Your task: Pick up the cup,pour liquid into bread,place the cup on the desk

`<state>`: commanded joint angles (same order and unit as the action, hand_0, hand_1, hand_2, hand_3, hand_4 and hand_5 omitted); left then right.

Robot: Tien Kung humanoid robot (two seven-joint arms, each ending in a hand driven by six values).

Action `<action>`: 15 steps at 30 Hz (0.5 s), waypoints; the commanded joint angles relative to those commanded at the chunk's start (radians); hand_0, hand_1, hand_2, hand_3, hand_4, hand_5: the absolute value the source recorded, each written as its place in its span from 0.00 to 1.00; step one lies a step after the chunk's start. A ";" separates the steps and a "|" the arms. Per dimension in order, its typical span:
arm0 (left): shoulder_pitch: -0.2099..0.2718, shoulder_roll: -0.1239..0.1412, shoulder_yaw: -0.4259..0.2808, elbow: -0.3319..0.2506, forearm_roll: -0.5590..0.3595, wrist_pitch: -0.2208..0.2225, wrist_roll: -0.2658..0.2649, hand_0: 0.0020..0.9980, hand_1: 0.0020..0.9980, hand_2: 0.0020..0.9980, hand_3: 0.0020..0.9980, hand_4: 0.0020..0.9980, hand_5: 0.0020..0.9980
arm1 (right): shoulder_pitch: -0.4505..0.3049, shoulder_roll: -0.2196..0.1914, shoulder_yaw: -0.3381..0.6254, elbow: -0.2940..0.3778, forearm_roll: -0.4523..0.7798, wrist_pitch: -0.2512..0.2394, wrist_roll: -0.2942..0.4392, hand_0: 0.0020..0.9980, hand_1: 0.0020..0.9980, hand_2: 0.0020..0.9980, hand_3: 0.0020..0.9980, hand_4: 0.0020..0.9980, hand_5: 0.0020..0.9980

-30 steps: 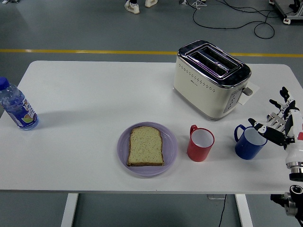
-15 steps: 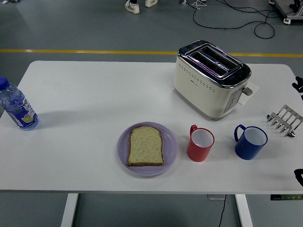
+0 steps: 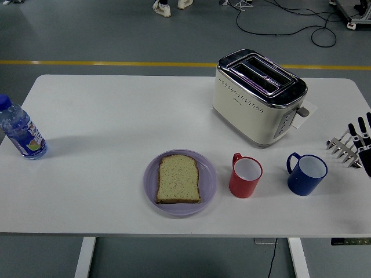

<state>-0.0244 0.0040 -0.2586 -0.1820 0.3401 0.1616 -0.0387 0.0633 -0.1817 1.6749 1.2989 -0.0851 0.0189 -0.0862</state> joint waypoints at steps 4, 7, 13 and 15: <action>-0.004 0.001 -0.007 -0.001 0.004 0.000 0.000 0.65 0.61 0.59 0.53 0.30 0.76 | 0.002 0.014 0.008 -0.004 -0.003 0.002 0.000 0.68 0.63 0.66 0.61 0.55 0.19; -0.007 0.001 -0.010 -0.001 0.005 0.000 0.000 0.65 0.61 0.59 0.53 0.30 0.76 | 0.006 0.018 0.008 -0.008 -0.009 -0.002 -0.002 0.68 0.63 0.65 0.61 0.54 0.20; -0.010 0.000 -0.016 -0.002 0.006 0.000 0.000 0.65 0.61 0.59 0.53 0.30 0.76 | 0.009 0.019 0.008 -0.007 -0.001 -0.015 0.002 0.68 0.62 0.65 0.61 0.54 0.19; -0.010 0.000 -0.016 -0.002 0.006 0.000 0.000 0.65 0.61 0.59 0.53 0.30 0.76 | 0.009 0.019 0.008 -0.007 0.001 -0.018 0.004 0.68 0.62 0.65 0.61 0.54 0.19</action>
<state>-0.0347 0.0039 -0.2751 -0.1838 0.3461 0.1617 -0.0387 0.0725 -0.1626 1.6832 1.2923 -0.0845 0.0007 -0.0827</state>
